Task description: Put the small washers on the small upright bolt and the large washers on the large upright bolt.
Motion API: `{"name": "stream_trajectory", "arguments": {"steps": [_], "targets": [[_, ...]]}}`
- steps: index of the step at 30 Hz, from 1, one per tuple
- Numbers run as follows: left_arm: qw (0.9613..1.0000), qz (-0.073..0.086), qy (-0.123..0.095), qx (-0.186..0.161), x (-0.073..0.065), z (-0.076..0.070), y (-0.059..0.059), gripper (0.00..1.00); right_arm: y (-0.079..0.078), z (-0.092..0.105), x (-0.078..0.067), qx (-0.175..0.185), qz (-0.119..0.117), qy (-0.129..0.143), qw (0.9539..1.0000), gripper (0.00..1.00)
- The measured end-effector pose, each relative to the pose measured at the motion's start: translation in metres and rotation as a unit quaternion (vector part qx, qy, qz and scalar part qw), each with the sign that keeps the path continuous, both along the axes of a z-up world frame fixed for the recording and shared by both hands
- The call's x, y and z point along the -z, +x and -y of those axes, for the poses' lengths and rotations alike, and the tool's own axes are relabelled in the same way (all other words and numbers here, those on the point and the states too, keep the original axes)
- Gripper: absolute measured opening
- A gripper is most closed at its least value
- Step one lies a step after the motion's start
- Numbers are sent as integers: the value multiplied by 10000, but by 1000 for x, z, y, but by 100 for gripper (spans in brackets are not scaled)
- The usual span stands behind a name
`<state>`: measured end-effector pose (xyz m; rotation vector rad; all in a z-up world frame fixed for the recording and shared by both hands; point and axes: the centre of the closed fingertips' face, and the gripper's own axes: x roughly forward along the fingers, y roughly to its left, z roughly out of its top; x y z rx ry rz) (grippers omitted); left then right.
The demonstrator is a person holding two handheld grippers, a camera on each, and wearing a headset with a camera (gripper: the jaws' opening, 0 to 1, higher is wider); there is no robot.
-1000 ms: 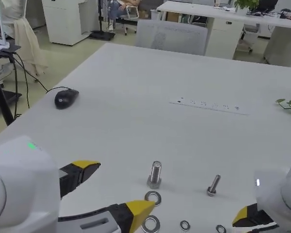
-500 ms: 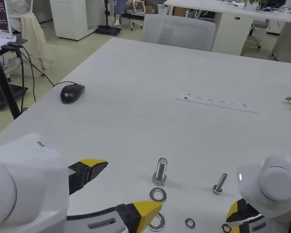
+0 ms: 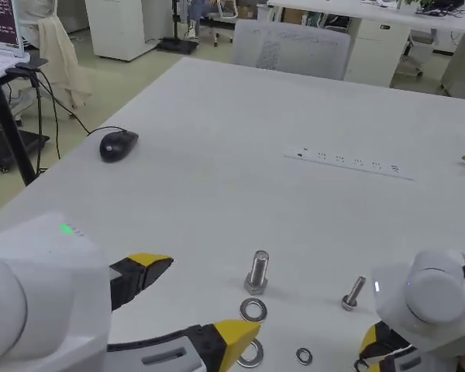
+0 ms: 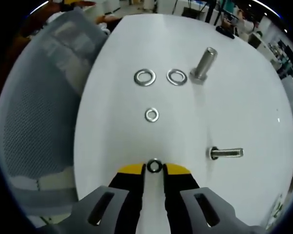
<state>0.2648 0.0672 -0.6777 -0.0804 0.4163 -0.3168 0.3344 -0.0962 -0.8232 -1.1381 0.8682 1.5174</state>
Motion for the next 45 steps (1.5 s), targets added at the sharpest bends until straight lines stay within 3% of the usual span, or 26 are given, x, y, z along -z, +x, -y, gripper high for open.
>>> {"name": "stream_trajectory", "arguments": {"steps": [15,33,35,39,45], "targets": [[10000,16,27,-26,-3,-4,0,64,-1,1,0,-254,19,-40,9997,17],[10000,24,58,-5,-4,-5,-2,64,1,0,1,58,61,40,10000,13],[10000,14,73,1,-4,-6,-2,64,2,3,0,37,115,-44,9999,13],[10000,1,78,2,-3,-6,-2,64,7,3,-10,111,128,13,9999,12],[10000,-15,70,35,-1,-4,-1,64,24,3,-32,191,339,87,9992,13]]}}
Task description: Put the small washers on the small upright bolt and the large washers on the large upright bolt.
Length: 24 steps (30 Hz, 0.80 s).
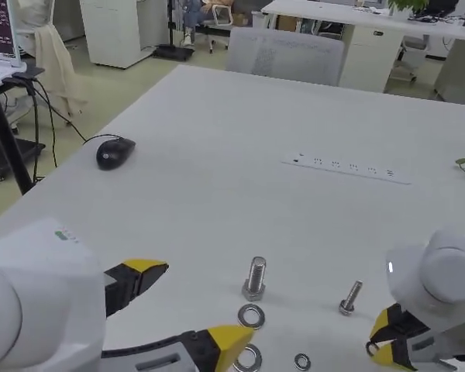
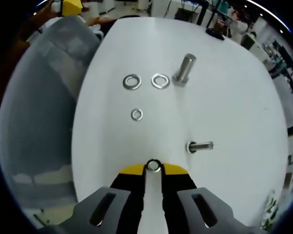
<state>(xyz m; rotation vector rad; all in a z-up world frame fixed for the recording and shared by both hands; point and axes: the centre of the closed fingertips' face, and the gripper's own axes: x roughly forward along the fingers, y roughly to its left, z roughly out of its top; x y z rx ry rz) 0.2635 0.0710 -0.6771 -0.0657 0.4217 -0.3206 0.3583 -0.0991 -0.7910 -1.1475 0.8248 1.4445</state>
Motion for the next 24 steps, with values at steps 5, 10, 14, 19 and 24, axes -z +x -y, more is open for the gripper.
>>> {"name": "stream_trajectory", "arguments": {"steps": [5,10,14,19,24], "targets": [[10000,-7,-16,17,1,2,1,64,12,-2,-14,89,126,86,9998,13],[10000,-3,-27,8,1,1,2,64,21,-3,-23,154,215,129,9996,13],[10000,-7,-25,32,2,3,3,64,28,-5,-27,172,270,160,9994,13],[10000,0,-45,46,1,4,3,64,37,-10,-33,169,314,170,9992,13],[10000,-23,-49,44,3,4,4,63,43,-19,-37,90,375,184,9991,13]]}}
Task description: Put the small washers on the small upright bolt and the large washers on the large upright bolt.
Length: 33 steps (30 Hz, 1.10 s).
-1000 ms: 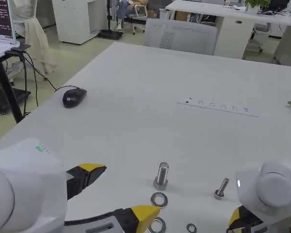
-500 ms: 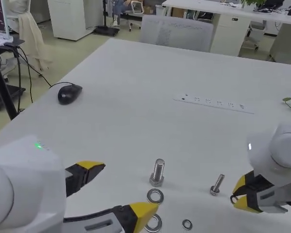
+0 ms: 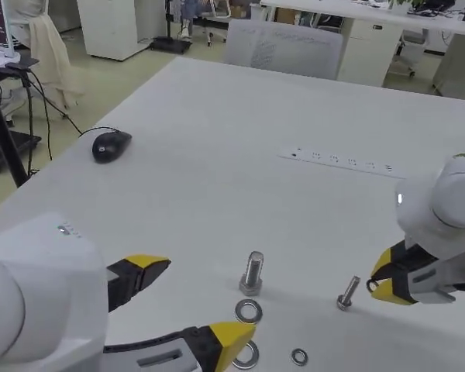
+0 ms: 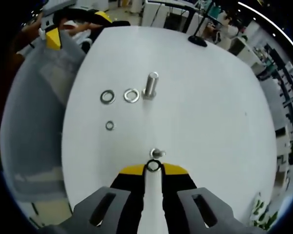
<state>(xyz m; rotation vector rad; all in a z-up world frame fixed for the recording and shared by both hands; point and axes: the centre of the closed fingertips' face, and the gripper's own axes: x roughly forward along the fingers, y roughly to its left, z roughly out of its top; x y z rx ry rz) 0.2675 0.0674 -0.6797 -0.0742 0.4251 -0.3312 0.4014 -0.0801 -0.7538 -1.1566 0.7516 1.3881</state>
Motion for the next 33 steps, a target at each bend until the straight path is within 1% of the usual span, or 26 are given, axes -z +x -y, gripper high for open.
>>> {"name": "stream_trajectory", "arguments": {"steps": [2,6,12,17,23,25,33], "targets": [[10000,-2,-6,-13,0,0,0,63,2,-3,0,-49,33,-14,10000,13],[10000,20,-18,-39,-1,-2,1,63,4,-8,0,-86,17,-14,10000,13],[9999,-5,-48,-96,0,-5,1,63,8,-10,3,-121,16,-67,9999,13],[9999,-13,-55,-115,1,-5,1,63,10,-12,3,-175,35,-78,9998,13],[9999,-13,-74,-127,2,-5,2,63,10,-15,5,-223,-8,-91,9997,13],[9999,-22,-71,-138,2,-6,2,63,9,-14,7,-258,-13,-141,9996,13],[9998,-35,-86,-159,4,-7,2,63,9,-12,12,-315,-8,-206,9993,13]]}}
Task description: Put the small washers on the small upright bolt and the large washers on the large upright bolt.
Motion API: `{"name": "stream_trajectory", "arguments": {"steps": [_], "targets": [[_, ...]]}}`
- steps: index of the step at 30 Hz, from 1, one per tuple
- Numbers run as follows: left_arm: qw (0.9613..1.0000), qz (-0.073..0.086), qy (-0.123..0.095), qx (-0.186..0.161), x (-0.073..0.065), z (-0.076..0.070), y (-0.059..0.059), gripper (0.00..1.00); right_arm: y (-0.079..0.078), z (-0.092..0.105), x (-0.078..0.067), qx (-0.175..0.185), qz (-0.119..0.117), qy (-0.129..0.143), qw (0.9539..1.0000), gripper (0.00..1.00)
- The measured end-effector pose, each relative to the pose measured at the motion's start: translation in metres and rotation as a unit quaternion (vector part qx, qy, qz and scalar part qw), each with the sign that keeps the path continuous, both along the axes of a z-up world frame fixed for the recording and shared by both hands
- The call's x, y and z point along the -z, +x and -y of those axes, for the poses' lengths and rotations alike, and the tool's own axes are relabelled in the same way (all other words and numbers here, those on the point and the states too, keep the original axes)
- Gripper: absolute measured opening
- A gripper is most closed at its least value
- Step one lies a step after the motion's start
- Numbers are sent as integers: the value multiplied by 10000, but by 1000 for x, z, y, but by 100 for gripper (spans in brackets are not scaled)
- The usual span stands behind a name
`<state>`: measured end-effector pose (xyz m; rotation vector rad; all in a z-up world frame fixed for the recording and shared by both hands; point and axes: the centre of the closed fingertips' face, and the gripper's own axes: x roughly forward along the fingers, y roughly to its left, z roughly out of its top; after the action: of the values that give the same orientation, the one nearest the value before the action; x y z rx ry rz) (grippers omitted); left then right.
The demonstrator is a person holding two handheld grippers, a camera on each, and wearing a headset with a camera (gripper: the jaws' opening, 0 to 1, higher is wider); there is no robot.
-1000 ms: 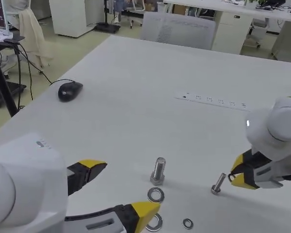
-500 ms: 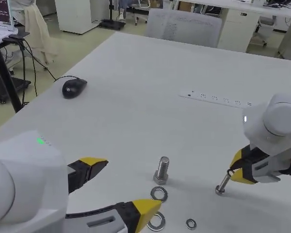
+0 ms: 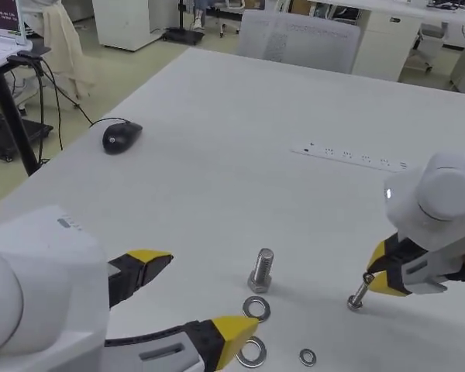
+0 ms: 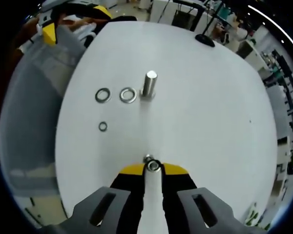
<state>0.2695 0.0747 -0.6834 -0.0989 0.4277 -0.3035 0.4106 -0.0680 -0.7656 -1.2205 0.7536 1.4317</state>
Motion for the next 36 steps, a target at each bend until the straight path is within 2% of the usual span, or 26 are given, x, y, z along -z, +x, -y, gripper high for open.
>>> {"name": "stream_trajectory", "arguments": {"steps": [14,36], "targets": [[10000,-86,33,26,5,2,0,63,3,4,22,14,-137,-53,9999,13],[9998,-205,-13,12,13,-2,1,63,6,4,45,-52,-263,-161,9995,13]]}}
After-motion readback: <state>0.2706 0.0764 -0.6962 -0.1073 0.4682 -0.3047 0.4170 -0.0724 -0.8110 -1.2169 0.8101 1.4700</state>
